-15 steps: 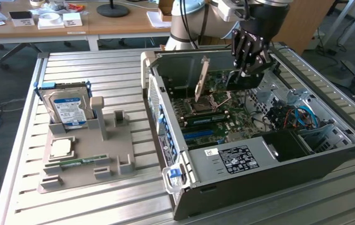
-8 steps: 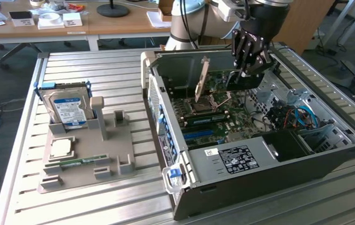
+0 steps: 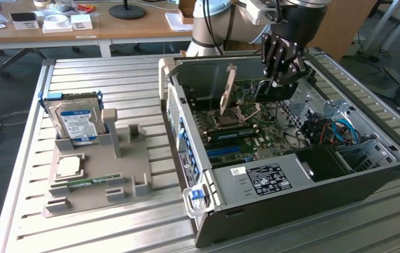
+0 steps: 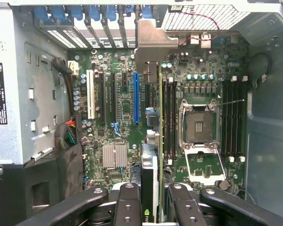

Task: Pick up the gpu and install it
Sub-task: 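Insert the gpu into the slot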

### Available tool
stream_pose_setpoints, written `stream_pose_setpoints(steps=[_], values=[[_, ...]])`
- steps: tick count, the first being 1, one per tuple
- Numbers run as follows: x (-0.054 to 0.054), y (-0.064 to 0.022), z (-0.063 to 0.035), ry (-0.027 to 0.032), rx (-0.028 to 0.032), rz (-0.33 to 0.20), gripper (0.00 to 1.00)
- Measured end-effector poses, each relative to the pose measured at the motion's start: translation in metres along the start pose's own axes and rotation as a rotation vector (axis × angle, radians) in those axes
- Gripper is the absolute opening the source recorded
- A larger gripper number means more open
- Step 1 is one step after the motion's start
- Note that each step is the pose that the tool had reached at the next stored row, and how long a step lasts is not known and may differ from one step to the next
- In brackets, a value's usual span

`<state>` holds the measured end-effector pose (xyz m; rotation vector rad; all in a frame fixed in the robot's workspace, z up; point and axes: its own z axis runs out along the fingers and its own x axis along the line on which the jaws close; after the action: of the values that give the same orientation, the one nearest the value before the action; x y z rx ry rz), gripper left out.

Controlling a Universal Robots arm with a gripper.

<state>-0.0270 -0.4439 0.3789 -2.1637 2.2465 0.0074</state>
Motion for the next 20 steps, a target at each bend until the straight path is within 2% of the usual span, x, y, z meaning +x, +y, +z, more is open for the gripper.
stream_pose_setpoints(steps=[20], values=[[0.0001,0.0002,0.0044,0.0000,0.0000,0.000,0.27]])
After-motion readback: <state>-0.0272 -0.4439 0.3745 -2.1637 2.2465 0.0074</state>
